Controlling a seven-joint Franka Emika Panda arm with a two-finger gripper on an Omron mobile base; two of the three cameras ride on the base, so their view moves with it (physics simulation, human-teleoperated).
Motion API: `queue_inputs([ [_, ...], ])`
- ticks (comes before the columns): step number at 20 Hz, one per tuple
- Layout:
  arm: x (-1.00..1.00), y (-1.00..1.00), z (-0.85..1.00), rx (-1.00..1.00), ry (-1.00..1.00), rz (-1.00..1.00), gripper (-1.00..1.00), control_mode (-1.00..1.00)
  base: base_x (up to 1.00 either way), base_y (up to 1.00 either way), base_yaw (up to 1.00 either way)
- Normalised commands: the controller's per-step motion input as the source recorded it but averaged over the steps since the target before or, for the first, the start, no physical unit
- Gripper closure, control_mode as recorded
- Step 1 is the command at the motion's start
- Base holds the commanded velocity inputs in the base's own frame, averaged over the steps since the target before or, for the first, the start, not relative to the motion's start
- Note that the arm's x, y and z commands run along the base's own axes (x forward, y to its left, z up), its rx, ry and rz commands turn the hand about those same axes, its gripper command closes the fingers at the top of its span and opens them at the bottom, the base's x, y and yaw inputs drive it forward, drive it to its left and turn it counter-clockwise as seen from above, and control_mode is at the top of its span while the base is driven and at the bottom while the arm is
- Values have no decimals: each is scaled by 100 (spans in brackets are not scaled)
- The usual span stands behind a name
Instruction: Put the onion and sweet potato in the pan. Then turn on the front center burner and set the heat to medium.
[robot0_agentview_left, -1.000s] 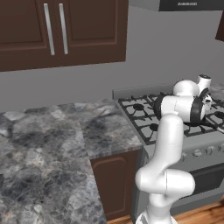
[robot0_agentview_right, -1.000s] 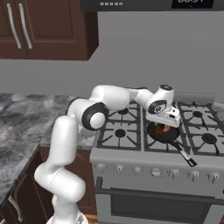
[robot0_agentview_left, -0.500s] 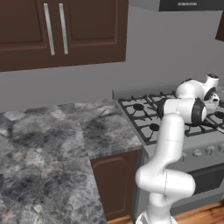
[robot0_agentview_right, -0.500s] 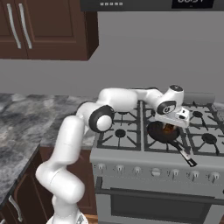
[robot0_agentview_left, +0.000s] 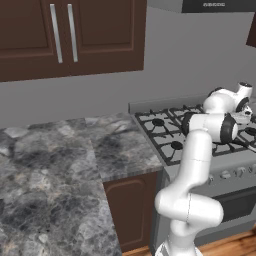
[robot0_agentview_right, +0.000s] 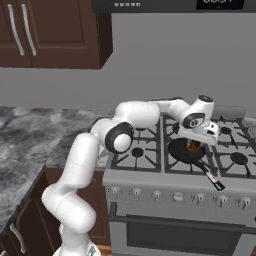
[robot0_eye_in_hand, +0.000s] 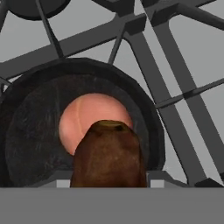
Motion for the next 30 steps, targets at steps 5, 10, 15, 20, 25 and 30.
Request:
queue_inputs([
  [5,-21,61,8,-2,-1,9,-100,-100,0,0,0],
  [10,-5,48,1,-3,0,8,-100,-100,0,0,0],
  [15,-6,10,9,-3,0,1,-100,-100,0,0,0],
  [20,-17,12,45,0,-3,0,-100,-100,0,0,0],
  [25,1,22,58,0,-10,0,-100,-100,0,0,0],
  [30,-68,-22,6,6,-12,0,-100,-100,0,0,0],
])
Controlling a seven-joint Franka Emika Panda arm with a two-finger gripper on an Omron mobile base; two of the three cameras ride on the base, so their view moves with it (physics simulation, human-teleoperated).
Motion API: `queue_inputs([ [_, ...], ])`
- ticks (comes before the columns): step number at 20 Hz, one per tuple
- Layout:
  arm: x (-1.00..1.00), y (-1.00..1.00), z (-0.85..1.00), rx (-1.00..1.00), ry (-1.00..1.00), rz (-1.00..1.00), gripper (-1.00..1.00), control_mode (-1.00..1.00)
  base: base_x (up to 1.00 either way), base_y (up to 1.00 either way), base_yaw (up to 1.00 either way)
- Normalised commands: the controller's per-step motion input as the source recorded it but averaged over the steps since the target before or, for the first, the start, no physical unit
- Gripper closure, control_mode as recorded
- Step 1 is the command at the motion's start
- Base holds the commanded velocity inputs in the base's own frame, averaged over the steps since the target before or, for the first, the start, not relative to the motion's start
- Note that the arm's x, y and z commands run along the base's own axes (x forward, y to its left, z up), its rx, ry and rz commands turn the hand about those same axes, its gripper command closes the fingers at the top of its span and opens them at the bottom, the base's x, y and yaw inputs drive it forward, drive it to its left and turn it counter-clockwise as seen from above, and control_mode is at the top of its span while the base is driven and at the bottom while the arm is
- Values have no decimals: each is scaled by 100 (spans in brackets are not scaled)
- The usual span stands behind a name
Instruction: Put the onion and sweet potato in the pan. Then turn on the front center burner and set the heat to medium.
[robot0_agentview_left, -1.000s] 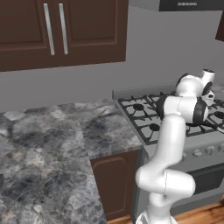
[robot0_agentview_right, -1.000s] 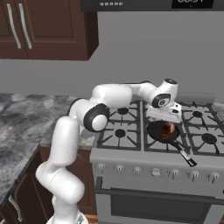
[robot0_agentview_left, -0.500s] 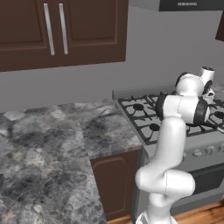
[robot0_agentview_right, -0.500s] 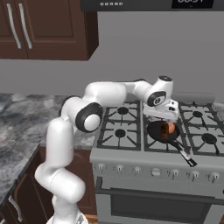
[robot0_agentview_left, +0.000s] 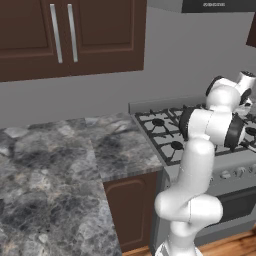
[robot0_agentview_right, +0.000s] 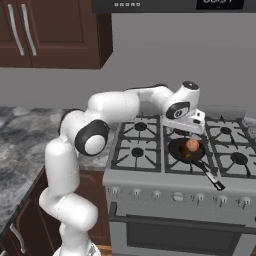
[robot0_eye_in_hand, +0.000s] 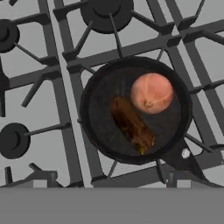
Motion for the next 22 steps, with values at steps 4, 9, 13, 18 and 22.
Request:
queue_inputs([
  [4,-73,-28,0,12,-15,0,-100,-100,0,0,0],
  [9,-53,-10,0,14,-22,0,-100,-100,0,0,0],
  [13,-56,-3,2,10,-26,1,-100,-100,0,0,0],
  [18,-57,-4,8,2,-19,3,-100,-100,0,0,0],
  [22,-48,-11,3,0,-18,4,-100,-100,0,0,0],
])
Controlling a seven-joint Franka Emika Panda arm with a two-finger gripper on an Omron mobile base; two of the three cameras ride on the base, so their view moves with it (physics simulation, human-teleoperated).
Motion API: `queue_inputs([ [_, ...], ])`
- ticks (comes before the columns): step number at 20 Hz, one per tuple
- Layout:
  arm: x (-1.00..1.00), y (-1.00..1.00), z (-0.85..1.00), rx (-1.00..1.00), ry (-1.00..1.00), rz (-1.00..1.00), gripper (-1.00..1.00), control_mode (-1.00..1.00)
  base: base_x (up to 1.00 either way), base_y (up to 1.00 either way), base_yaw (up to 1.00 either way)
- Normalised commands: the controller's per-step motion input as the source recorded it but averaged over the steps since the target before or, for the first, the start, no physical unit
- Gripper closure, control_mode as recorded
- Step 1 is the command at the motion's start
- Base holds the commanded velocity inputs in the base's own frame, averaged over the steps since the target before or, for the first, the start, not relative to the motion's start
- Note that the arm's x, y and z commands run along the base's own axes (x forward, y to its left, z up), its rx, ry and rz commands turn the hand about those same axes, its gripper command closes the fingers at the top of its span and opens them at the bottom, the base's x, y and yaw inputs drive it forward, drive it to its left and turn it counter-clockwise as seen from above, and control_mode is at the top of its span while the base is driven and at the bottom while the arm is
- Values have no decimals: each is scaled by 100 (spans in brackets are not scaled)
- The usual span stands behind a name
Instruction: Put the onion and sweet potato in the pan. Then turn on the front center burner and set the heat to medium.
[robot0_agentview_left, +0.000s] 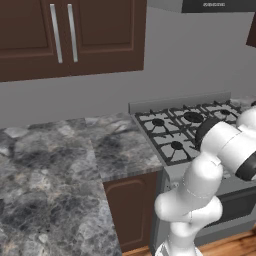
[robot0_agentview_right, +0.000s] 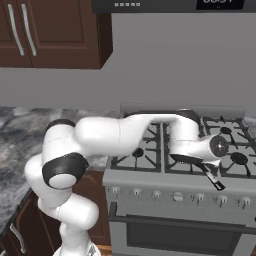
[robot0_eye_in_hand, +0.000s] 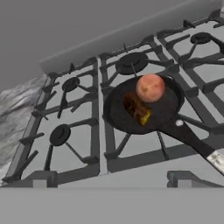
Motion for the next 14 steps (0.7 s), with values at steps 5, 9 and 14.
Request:
queue_inputs([
  [5,-31,-10,-12,1,-29,5,-100,-100,0,0,0],
  [9,-14,-4,-32,1,-38,7,-100,-100,0,0,0],
  [14,-17,-12,-15,0,-38,8,-100,-100,0,0,0],
])
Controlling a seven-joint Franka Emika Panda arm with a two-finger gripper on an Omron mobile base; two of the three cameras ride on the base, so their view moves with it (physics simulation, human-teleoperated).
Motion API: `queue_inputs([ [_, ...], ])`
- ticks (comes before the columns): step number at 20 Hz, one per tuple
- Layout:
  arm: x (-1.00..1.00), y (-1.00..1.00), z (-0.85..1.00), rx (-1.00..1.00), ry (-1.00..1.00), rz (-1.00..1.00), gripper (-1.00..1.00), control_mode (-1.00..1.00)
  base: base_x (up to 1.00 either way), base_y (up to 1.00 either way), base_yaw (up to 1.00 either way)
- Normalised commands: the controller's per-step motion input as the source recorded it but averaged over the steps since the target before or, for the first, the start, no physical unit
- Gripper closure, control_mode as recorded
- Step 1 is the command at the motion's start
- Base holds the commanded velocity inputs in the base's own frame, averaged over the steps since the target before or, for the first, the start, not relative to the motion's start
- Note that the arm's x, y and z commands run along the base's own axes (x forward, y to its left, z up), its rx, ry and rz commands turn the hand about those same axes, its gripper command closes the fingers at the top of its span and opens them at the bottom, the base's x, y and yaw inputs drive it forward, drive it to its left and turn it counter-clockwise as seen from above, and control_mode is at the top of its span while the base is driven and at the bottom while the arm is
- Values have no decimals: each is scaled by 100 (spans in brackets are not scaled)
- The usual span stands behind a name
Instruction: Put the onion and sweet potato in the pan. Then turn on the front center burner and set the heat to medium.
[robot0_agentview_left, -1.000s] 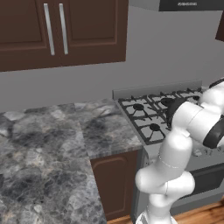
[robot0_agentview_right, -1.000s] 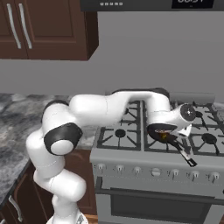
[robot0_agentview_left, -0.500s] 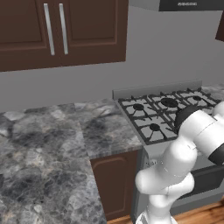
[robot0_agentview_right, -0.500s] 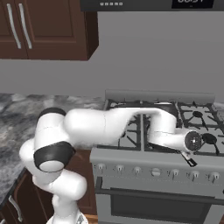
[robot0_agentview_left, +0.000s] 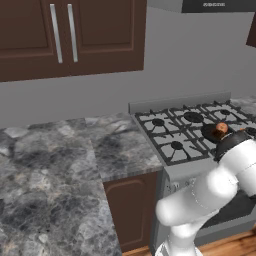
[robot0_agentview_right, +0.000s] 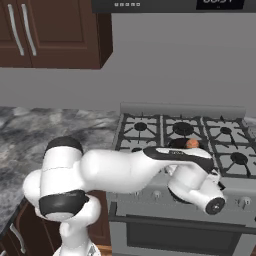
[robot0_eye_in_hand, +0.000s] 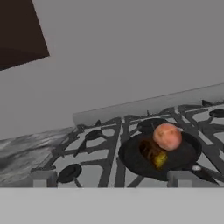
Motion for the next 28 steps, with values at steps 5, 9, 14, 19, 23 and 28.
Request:
queue_inputs([
  [5,-44,-27,-1,0,-43,7,-100,-100,0,0,0],
  [9,-51,-13,-5,0,-37,6,-100,-100,0,0,0],
  [14,-15,0,-49,-4,-9,4,-100,-100,0,0,0],
  [19,0,0,-59,-4,0,5,-100,-100,0,0,0],
  [23,-3,-6,-51,0,-4,2,-100,-100,0,0,0],
  [28,5,-13,-37,0,0,-4,-100,-100,0,0,0],
])
